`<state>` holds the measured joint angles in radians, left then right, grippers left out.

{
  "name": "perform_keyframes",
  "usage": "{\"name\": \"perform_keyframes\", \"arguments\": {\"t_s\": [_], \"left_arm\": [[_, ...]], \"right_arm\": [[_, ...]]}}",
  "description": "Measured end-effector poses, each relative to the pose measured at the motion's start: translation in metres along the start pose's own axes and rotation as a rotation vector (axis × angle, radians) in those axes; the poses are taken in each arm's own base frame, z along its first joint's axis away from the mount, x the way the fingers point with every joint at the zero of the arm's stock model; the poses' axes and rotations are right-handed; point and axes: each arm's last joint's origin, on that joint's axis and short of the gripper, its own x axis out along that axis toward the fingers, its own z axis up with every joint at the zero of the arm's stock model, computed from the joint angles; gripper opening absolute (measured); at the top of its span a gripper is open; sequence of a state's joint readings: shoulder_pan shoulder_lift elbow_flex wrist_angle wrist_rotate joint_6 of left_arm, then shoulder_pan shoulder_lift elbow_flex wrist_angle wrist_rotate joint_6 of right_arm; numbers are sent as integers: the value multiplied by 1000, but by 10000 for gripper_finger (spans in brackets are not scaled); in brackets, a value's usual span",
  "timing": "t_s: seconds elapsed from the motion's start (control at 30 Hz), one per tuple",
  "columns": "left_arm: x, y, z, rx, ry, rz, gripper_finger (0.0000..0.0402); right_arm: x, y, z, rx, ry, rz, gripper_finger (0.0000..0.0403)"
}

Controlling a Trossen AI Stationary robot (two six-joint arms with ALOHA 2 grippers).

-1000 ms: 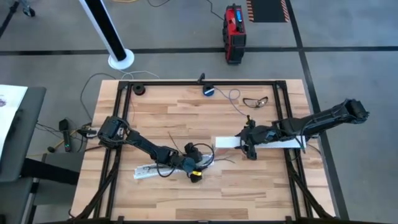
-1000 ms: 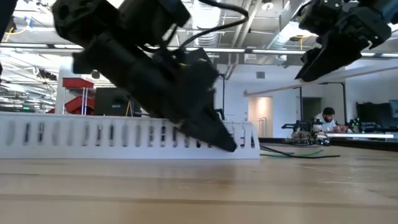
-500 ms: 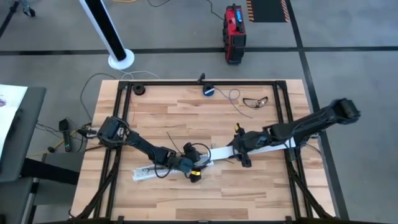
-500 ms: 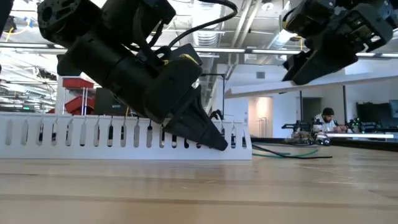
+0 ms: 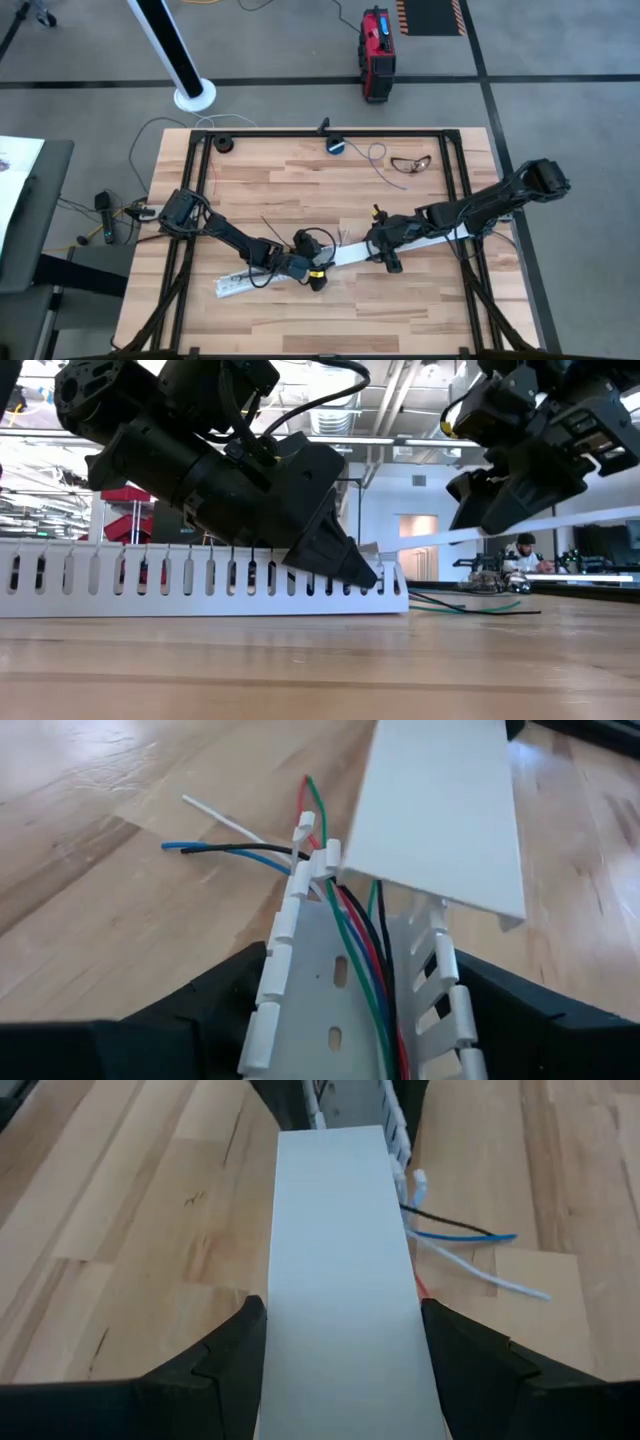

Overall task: Ziptie cables
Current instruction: Close the white cable duct

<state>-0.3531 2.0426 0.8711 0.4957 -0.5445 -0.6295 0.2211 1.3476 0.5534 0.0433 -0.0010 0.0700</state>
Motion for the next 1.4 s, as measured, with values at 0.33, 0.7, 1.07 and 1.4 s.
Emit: {"name": "perform_keyframes", "arguments": {"t_s": [0.33, 0.7, 1.07, 1.4], "left_arm": [[-6, -5, -9, 30, 43, 3, 262], [-9, -8, -13, 169, 105, -35, 262], [-8, -5, -14, 185, 128, -29, 262], [-6, -1, -10, 178, 105, 11, 262]], "right_arm": [[-10, -10, 5, -34, -106, -32, 222], [-1, -25, 6, -65, -124, -20, 222], [14, -24, 9, -52, -188, 27, 222], [14, -16, 13, -54, -233, 54, 222]]}}
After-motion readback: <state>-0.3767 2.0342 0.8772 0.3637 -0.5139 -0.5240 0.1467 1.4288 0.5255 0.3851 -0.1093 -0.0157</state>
